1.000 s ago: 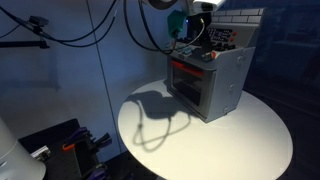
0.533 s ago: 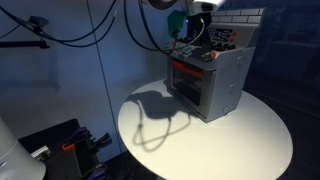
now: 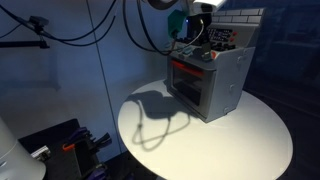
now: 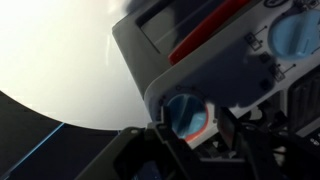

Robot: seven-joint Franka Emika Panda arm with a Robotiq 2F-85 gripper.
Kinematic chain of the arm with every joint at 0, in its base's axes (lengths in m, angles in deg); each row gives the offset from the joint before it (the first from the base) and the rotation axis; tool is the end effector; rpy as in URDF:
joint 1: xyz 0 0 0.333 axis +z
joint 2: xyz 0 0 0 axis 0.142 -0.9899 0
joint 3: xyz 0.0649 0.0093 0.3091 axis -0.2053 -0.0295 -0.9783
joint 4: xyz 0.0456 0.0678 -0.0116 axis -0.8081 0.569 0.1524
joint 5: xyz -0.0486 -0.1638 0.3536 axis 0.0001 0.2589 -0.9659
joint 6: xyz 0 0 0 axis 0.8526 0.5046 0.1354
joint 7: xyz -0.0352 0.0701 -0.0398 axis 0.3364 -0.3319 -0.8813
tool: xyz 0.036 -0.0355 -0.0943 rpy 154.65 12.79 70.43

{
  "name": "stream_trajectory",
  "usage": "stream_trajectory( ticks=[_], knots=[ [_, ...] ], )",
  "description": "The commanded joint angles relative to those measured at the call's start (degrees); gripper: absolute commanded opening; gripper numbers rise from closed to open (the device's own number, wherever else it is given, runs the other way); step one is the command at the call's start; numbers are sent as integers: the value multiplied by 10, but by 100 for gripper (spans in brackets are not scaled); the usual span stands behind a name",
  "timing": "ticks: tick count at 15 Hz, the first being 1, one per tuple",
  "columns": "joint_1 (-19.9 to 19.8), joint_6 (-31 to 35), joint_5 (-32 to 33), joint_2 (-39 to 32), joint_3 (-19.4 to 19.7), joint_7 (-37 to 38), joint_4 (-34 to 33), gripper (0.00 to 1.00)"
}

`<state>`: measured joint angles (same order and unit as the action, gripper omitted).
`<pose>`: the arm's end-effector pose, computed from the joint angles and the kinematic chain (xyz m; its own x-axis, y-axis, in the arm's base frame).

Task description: Twist the knob on the stove

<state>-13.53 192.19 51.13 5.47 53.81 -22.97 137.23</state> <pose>0.5976 -0.1317 0.4438 0.5948 -0.7307 0.3352 -0.6236 -0.6825 -0.3813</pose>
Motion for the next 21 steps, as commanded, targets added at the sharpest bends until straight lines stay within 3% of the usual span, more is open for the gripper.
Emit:
stream_trajectory(
  ticks=[1, 12, 20, 21],
  knots=[
    [-3, 4, -18, -8, -2, 3, -15, 40],
    [-5, 7, -34, -9, -1, 9, -15, 27],
    [-7, 8, -41, -9, 0, 14, -14, 5],
    [-7, 8, -40, -9, 0, 14, -14, 7]
  ],
)
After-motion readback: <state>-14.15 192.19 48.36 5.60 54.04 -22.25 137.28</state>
